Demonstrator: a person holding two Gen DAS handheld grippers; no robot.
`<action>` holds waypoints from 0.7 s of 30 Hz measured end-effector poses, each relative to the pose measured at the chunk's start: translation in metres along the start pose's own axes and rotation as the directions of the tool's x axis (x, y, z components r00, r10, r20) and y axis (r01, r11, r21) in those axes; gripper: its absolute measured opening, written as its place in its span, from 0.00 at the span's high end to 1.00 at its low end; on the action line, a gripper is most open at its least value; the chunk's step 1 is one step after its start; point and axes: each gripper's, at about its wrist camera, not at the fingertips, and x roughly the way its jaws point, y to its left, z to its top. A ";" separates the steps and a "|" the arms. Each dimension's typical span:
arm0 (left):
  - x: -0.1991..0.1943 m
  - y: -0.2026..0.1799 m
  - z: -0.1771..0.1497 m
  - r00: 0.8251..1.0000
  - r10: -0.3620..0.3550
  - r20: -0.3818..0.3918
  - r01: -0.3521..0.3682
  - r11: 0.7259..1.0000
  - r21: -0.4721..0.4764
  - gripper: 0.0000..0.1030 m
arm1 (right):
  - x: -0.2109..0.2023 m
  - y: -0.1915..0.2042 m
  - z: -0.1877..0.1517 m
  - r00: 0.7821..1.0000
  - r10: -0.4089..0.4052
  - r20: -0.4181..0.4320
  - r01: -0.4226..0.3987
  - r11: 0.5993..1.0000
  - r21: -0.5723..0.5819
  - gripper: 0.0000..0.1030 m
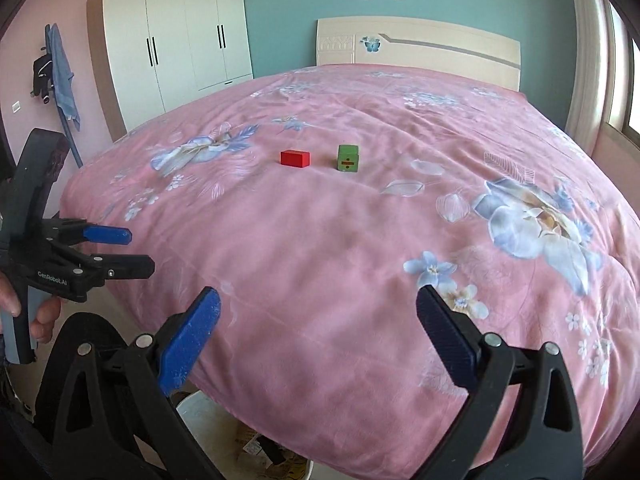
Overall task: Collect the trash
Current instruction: 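Move both open tools back over the bed toward the red and green blocks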
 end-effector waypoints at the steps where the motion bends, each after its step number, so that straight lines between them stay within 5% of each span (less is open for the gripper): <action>1: 0.004 0.003 0.006 1.000 0.005 -0.003 -0.005 1.000 -0.004 0.04 | 0.004 -0.003 0.007 1.000 -0.007 0.000 0.007 1.000 0.001 0.07; 21: 0.100 0.014 0.130 0.999 0.040 -0.020 -0.040 0.999 0.021 0.04 | 0.129 -0.058 0.108 0.993 -0.059 -0.106 0.050 0.995 -0.081 0.07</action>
